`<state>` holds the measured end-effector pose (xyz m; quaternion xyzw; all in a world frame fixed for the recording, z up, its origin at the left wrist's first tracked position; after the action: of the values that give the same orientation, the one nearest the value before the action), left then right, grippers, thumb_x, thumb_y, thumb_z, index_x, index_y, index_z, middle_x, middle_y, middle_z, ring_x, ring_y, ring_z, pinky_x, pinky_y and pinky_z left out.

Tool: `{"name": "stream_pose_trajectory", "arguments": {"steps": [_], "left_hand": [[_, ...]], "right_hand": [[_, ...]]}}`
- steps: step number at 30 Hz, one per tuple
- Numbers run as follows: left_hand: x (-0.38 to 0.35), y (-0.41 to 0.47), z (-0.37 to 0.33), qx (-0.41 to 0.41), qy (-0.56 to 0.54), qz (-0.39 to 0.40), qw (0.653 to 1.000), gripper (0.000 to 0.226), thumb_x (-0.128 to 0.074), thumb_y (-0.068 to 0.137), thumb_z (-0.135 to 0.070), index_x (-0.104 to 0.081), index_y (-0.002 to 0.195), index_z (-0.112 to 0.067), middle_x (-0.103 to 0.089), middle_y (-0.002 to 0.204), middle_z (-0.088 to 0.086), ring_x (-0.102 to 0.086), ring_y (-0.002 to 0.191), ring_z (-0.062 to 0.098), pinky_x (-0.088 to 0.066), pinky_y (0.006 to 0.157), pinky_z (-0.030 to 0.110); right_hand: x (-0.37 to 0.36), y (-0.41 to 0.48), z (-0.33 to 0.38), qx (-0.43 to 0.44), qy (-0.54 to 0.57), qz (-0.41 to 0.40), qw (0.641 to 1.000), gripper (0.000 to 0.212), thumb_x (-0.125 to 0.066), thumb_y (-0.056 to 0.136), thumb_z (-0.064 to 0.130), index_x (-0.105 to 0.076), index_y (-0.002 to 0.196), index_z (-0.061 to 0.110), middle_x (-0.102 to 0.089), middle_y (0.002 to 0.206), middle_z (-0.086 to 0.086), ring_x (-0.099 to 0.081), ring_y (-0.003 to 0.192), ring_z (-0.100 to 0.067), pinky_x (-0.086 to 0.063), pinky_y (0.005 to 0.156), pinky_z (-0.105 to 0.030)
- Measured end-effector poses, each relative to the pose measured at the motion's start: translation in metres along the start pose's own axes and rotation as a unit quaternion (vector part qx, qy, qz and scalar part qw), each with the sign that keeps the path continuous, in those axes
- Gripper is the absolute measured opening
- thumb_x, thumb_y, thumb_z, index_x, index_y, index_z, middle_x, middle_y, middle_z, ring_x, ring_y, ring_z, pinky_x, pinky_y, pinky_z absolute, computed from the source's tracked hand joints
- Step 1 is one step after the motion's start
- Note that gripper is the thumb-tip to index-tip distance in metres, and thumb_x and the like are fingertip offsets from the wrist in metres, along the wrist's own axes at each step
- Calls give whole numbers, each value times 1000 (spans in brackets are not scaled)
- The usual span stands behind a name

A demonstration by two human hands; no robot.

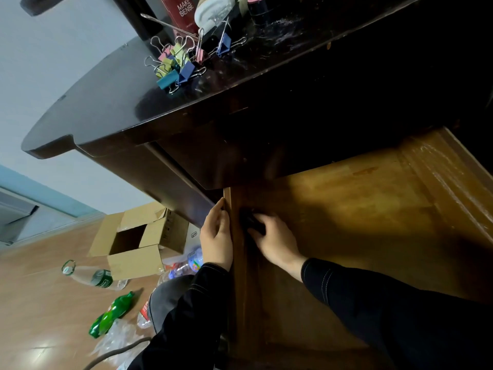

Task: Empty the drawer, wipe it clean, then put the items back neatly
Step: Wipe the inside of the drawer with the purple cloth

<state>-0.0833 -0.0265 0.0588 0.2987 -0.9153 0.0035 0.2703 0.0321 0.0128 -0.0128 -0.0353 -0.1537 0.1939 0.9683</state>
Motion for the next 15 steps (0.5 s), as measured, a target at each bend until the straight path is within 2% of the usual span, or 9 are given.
{"name": "stream_pose_trajectory", "arguments": {"steps": [2, 4, 6, 9, 12, 15], "left_hand": [[0, -1, -1, 2, -3, 2, 1000, 35, -45, 105, -15, -58, 137, -12, -64, 128, 4, -57, 119, 14, -43, 101, 23], [-1, -1, -2, 3, -4, 1, 1000, 35, -45, 105, -14, -58, 137, -11, -64, 128, 4, -57, 120, 14, -43, 102, 25], [-1, -1, -2, 5, -6, -1, 1000, 35, -45, 105, -14, -58, 137, -10, -64, 129, 5, -57, 120, 16, -44, 105, 29], [-1, -1, -2, 4, -3, 3, 1000, 35, -45, 105, -14, -58, 137, -10, -64, 127, 4, -58, 120, 16, -45, 104, 29], [-2, -1, -1, 9, -6, 5, 1000, 35, -45, 105, -15, -57, 138, -10, -65, 128, 5, -58, 121, 17, -46, 105, 31], [-1, -1, -1, 15, -4, 7, 1000, 35, -45, 105, -16, -57, 138, -12, -64, 128, 4, -58, 121, 17, -46, 105, 32]], "right_hand": [[3, 10, -9, -56, -43, 62, 996, 45, -61, 100, 32, -52, 144, 27, -62, 128, 4, -64, 91, -13, -52, 70, -23], [9, 23, -8, -68, -62, 82, 992, 41, -62, 97, 31, -56, 137, 25, -64, 107, 7, -60, 79, -9, -52, 66, -25], [12, 31, -6, -78, -56, 70, 993, 33, -62, 96, 30, -60, 128, 26, -64, 99, 8, -62, 77, -10, -56, 71, -32], [10, 27, -2, -66, -92, 52, 992, 29, -62, 96, 30, -63, 124, 23, -66, 91, 8, -63, 71, -12, -52, 59, -30], [5, 12, -5, -56, -151, 81, 984, 38, -64, 93, 29, -61, 129, 19, -69, 94, 5, -65, 72, -16, -49, 57, -30], [7, 4, -8, -71, -132, 118, 982, 32, -64, 92, 29, -64, 123, 21, -67, 85, 7, -65, 69, -14, -53, 58, -31]]}}
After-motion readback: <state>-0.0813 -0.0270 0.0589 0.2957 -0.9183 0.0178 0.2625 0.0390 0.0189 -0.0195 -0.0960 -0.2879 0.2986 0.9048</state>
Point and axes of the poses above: each hand's wrist, its own y-axis towards the middle knuckle, its own x-axis out of the back of the hand, z = x × y, the point moved 2 cm from there along y, towards the middle knuckle
